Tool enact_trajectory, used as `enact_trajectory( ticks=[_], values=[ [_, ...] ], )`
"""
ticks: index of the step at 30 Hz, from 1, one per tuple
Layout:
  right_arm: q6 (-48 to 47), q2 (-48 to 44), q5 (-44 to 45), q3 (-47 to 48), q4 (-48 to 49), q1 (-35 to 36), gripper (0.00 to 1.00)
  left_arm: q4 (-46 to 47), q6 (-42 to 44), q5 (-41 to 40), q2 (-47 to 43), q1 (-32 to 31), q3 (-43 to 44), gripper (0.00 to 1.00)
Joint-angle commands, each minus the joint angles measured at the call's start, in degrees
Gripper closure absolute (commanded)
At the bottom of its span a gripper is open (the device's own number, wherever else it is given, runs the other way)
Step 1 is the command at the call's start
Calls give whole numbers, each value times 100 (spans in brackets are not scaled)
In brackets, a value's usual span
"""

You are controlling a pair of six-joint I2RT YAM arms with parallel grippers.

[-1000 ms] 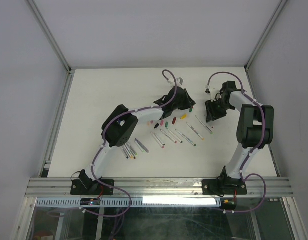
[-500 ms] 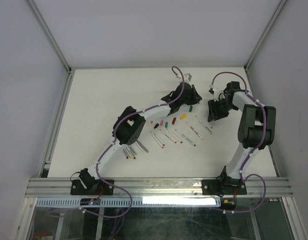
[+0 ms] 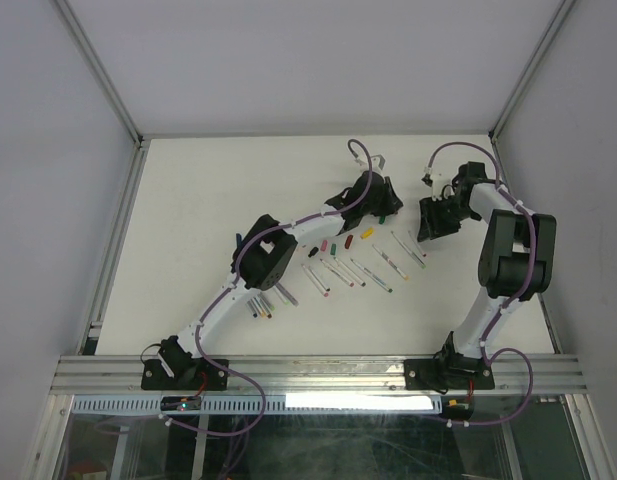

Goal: Open the pen caps
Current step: Place the pen cap at the center of the board.

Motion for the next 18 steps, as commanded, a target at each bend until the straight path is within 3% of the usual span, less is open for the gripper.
enact_trajectory(
  ticks=[1,8,18],
  values=[
    [66,-330,-206,87,132,-89,55,68,165,-153,-22,-66,332,78],
    [66,-329,-267,88,116,-128,55,8,221,-259,-106,-70,335,69],
    [70,-368,-321,87,107,-149,55,-26,299,-224,-279,-69,356,67]
  ],
)
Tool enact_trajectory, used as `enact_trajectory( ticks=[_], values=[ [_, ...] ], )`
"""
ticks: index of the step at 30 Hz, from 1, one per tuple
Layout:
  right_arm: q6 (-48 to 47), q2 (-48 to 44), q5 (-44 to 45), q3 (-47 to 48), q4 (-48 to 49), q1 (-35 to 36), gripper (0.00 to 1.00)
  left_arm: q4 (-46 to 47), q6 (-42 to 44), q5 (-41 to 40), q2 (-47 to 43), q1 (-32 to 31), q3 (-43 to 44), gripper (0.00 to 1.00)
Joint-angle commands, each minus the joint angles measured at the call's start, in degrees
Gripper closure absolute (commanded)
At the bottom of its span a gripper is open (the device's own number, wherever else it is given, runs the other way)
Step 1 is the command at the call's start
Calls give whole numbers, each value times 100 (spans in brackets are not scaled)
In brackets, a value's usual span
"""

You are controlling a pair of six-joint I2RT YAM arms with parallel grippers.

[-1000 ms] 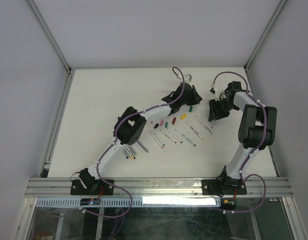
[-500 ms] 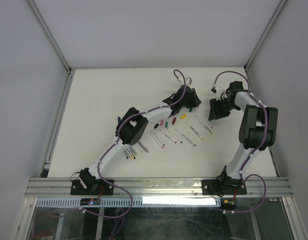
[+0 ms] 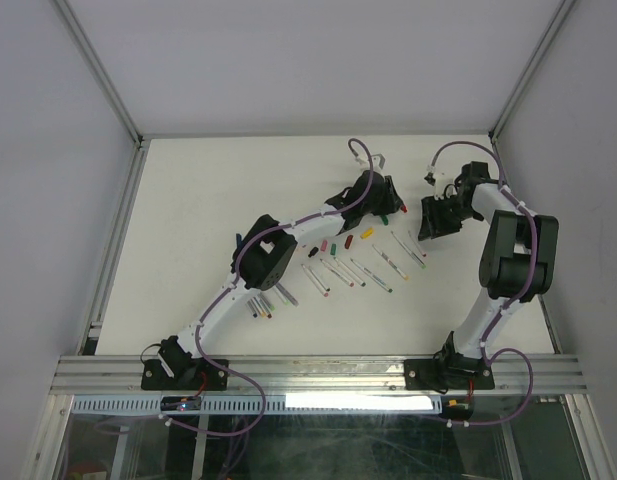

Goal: Open the pen caps
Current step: Place the pen cap at the center of the board, then reset both arms

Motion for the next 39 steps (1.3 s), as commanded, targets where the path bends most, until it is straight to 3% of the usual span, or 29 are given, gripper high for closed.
enact_trajectory(
  ticks=[1,6,13,18,22,24,31,35,39],
  values=[
    [38,-345,-197,83,107,-56,55,68,201,-38,-351,-67,290,67],
    [9,-602,-365,28,151,-83,54,284,387,-58,-1041,-66,-178,65],
    [-31,-1540,-703,-194,498,-167,52,1789,1079,-311,-3254,-66,-2743,58],
    [-65,-2593,-877,-427,952,-249,41,2283,1997,-488,-4866,-64,-4421,36],
    [-57,-3528,-988,-650,1521,-326,18,2115,2793,-699,-6143,26,-5574,10],
    [-296,-3862,-1196,-585,1592,-342,6,1786,2888,-733,-6762,184,-5912,2],
    [13,-3765,-1605,1106,798,-411,2,395,2334,255,-8933,1659,-6398,1],
    [839,-3577,-1754,2092,780,-429,2,-716,2426,-7,-9418,1919,-5682,1],
    [1759,-3703,-1467,2440,1194,-435,2,-2005,2454,41,-9354,1947,-4369,1]
  ],
)
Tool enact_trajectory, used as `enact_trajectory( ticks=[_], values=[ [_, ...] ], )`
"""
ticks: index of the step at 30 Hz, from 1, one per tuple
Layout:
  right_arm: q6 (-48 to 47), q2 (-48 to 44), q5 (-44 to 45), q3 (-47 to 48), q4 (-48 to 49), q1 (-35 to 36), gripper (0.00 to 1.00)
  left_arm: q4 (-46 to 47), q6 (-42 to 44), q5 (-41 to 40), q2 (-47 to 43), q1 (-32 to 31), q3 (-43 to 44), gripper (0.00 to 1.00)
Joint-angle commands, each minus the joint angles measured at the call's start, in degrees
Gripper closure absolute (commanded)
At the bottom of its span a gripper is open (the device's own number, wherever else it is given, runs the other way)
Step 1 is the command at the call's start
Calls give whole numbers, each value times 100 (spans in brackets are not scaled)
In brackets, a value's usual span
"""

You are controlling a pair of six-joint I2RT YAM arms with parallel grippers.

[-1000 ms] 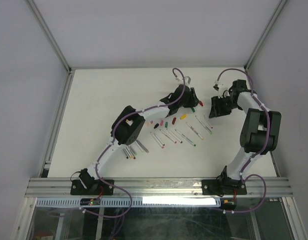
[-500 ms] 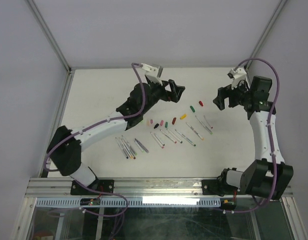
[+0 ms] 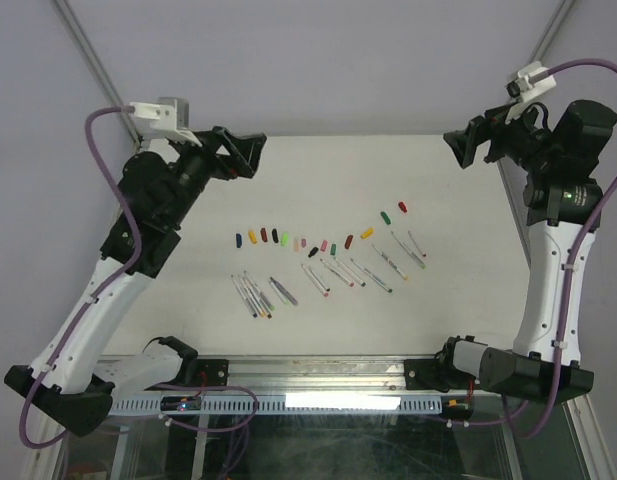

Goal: Open the pen caps
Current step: Reset both arms

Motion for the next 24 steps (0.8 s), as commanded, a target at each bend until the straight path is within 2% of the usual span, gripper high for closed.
enact_trajectory(
  ticks=[1,5,8,12,20,24],
  values=[
    [1009,-80,-30,650,158,-50,2,-1519,81,212,50,26,1473,1],
    [1044,-9,-176,1246,-225,-49,2,-2140,187,308,119,21,2381,1],
    [1175,22,-420,1467,-383,-49,2,-2372,287,298,113,21,2736,1],
    [1369,-9,-650,1632,-497,-49,1,-2538,339,256,36,21,2828,1],
    [2118,-138,144,1767,-476,-49,1,-2576,315,353,-86,21,2740,1],
    [2259,-217,224,1698,-479,-49,1,-2572,316,384,-110,24,2708,1]
  ],
)
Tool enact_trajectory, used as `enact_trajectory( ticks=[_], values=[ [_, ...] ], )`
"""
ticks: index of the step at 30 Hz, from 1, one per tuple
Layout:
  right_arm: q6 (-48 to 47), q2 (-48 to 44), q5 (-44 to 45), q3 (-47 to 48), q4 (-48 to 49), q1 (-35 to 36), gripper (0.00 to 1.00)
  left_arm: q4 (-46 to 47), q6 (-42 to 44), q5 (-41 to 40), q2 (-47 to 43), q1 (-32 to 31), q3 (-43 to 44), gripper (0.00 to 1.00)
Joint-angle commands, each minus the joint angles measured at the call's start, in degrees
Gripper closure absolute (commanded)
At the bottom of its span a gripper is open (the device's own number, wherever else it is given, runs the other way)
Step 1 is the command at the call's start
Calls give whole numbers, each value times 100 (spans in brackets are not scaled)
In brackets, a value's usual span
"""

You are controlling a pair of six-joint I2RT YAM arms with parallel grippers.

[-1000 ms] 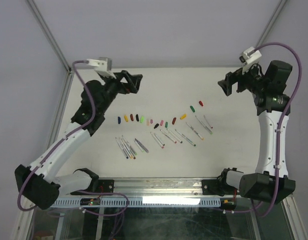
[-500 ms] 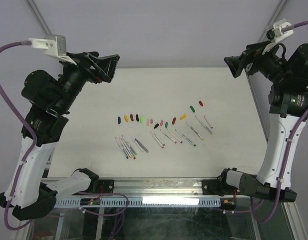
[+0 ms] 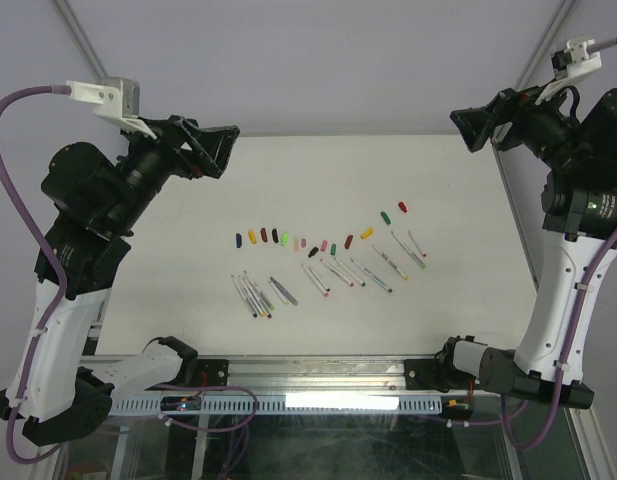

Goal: Open the pen caps
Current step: Reset both arms

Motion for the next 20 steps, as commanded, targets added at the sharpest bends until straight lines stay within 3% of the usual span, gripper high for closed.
enact_trajectory(
  ticks=[1,20],
  values=[
    [397,-225,225,169,62,-43,1,65,122,170,-97,22,-10,1],
    [108,-492,421,-574,327,-43,1,104,134,204,-207,19,-355,1]
  ],
)
